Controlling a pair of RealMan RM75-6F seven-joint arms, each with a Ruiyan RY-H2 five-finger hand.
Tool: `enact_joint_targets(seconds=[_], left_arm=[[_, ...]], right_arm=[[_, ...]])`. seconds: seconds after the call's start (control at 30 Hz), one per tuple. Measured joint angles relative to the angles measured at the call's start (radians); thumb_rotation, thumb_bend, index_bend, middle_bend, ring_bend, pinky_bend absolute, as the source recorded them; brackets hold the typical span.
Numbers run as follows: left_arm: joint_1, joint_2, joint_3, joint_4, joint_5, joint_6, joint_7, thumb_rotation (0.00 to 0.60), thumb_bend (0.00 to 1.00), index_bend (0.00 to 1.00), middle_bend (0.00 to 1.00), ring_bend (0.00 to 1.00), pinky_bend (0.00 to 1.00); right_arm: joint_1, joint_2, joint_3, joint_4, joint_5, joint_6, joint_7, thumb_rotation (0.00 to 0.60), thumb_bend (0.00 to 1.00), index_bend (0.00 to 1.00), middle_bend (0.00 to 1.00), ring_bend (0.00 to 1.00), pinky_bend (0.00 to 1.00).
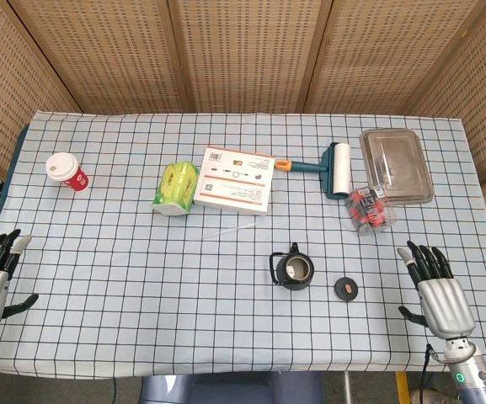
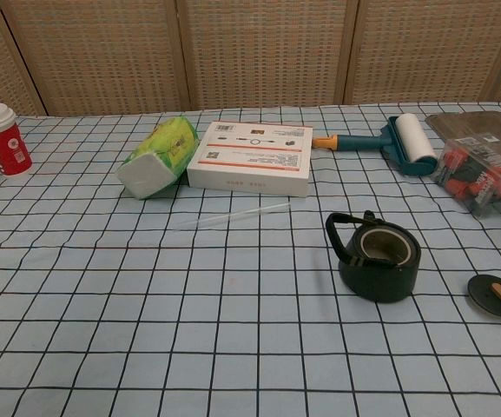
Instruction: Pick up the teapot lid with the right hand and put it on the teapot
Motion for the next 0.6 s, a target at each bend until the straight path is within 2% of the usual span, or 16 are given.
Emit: enact_joint_targets(seconds=[0.4, 0.47, 0.6], left_arm=[[0.000, 0.005, 0.001, -0.002, 0.006, 0.000, -0.015, 0.600, 0.10, 0.00, 0.00, 0.00, 0.00], [-0.001, 0.005, 0.001, -0.002, 0.006, -0.003, -0.014, 0.600, 0.10, 0.00, 0.00, 0.00, 0.00], [-0.003, 0.006, 0.003, -0.003, 0.007, -0.008, -0.016, 0.600, 0.10, 0.00, 0.00, 0.00, 0.00]], right_arm=[[-0.002, 0.000, -0.004, -0.010, -0.015, -0.006, -0.010, 0.600, 0.23, 0.03, 0.00, 0.00, 0.00], [-0.002, -0.001, -0.008, -0.013, -0.020, -0.010, -0.012, 0.600, 0.23, 0.06, 0.00, 0.00, 0.00], [0.002, -0.003, -0.014, -0.016, -0.022, -0.030, -0.013, 0.600, 0.23, 0.19, 0.00, 0.00, 0.00]])
